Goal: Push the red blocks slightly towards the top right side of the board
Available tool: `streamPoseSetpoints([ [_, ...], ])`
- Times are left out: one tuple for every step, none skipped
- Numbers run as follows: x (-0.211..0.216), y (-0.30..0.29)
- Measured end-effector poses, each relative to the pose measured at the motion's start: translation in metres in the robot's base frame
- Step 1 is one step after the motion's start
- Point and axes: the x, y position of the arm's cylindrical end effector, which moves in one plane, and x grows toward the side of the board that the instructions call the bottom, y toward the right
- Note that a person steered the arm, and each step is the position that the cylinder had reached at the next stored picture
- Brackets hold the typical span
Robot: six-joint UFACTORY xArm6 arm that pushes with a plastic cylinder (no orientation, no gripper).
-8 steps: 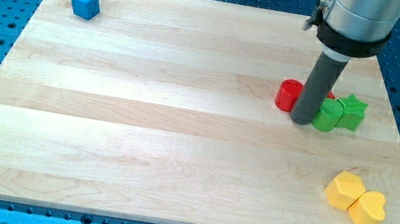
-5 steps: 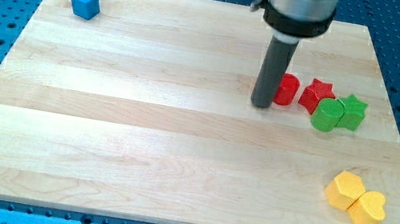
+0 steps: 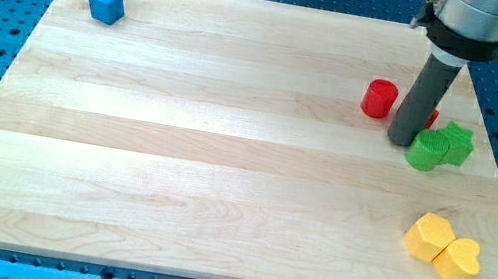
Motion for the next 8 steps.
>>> streamPoseSetpoints([
  [0.0,-0.029],
  [-0.004,-0.02],
  [-0.004,-0.009],
  [-0.006,-0.001],
  [-0.025,0.026],
  [-0.012,-0.001],
  [-0.014,-0.047],
  [-0.052,-0.044],
])
